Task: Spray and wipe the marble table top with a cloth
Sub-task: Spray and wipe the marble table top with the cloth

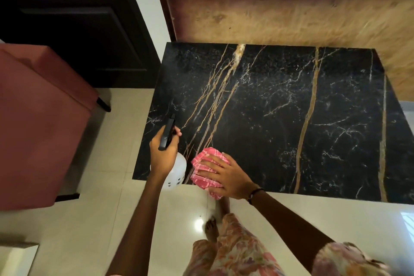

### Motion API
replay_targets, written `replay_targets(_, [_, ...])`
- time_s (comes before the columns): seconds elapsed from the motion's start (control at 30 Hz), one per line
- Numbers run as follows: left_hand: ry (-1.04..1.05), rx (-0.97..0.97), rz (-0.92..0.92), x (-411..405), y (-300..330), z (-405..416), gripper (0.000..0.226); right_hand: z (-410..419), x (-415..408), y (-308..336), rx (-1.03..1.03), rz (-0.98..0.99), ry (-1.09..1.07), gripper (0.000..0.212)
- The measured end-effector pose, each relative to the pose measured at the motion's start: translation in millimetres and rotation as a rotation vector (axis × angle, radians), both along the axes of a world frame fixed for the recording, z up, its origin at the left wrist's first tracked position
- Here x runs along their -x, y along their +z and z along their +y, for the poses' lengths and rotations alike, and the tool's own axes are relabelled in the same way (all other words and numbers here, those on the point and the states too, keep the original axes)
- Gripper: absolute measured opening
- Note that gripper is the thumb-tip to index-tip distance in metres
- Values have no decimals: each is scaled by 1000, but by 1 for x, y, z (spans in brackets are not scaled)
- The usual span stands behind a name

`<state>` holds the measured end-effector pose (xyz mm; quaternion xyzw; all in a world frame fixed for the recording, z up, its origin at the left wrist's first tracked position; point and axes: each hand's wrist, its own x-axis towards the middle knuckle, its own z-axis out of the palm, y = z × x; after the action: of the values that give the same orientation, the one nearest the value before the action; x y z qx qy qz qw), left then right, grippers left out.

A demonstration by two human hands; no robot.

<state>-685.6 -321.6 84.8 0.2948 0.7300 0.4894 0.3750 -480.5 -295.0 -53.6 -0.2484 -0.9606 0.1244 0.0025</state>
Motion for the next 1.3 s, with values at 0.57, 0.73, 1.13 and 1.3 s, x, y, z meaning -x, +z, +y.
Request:
replay_targets(0.57, [236,-23,102,-5,-19,4,24,-7,75,26,276,-84,-659,67])
replay_targets(0.73, [256,9,88,2,-23,-5,29,-1,70,35,304,-131,-580,81])
replay_targets(1.13, [60,37,133,8,-14,-30,53,-2,76,42,306,-187,-572,87])
replay_targets(1.3, [-29,170,188,15,-28,-57,68,-9,100,62,251,134,-448,86])
